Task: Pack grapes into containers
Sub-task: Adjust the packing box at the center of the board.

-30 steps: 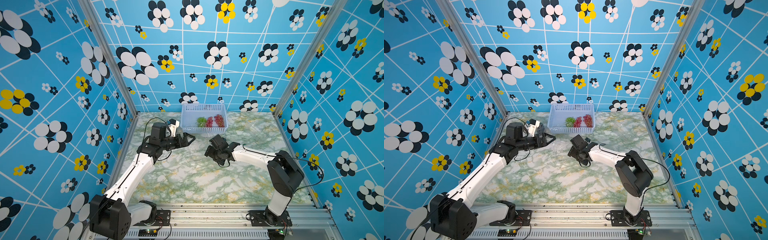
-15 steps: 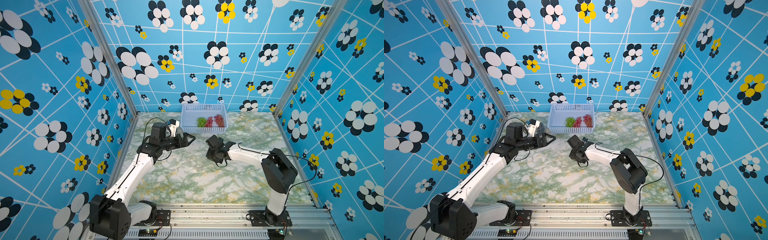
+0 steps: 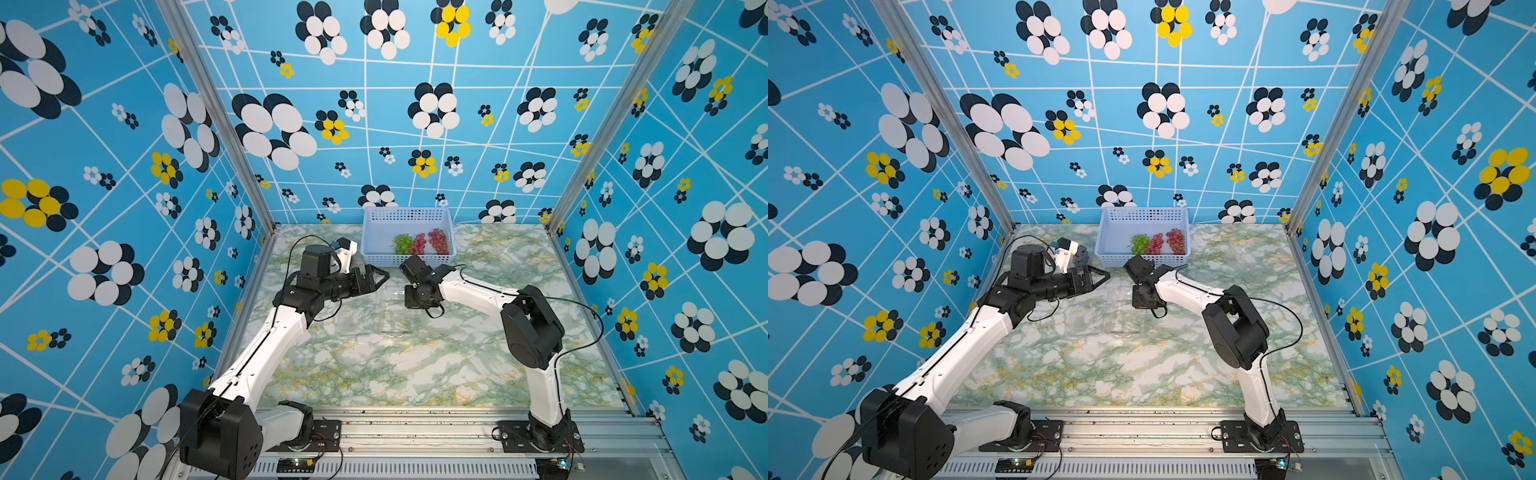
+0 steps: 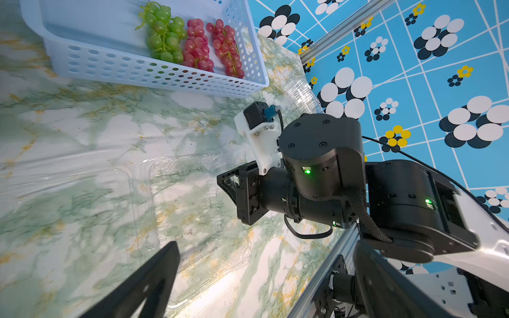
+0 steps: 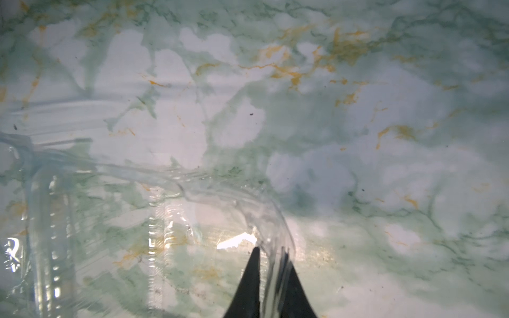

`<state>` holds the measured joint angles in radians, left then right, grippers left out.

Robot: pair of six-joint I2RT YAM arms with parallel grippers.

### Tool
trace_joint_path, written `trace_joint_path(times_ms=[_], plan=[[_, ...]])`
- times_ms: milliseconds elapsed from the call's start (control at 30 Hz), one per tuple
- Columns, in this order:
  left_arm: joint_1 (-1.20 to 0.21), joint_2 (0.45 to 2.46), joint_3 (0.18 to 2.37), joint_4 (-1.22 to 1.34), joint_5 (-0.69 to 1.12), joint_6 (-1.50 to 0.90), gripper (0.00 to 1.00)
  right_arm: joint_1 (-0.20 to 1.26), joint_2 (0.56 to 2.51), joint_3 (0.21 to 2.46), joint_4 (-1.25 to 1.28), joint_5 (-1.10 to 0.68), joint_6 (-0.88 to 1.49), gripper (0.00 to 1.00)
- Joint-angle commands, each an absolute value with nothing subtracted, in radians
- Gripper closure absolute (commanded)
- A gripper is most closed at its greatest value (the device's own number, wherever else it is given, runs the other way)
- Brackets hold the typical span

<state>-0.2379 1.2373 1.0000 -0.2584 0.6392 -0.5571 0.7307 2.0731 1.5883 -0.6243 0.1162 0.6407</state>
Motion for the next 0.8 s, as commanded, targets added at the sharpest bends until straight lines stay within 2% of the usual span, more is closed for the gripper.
trace_joint_path(times_ms=[0,200,267,500,767], plan=[[-0.213,1.266,0.992,-0.264,0.634,-0.539,0.01,0.722,2.077,1.613,-0.656,0.058,0.624,0.74],[-0.2,1.3,0.991,-0.269,0.618,-0.524,0.01,0.717,2.048,1.633,-0.661,0.054,0.59,0.42],[-0.21,1.304,0.992,-0.283,0.593,-0.507,0.0,0.705,2.003,1.626,-0.662,0.076,0.58,0.35],[-0.277,1.329,0.995,-0.281,0.508,-0.523,0.0,0.546,1.923,1.701,-0.721,0.164,0.529,0.01],[-0.341,1.455,1.079,-0.206,0.464,-0.568,0.01,0.365,2.072,1.857,-0.672,0.159,0.482,0.01]])
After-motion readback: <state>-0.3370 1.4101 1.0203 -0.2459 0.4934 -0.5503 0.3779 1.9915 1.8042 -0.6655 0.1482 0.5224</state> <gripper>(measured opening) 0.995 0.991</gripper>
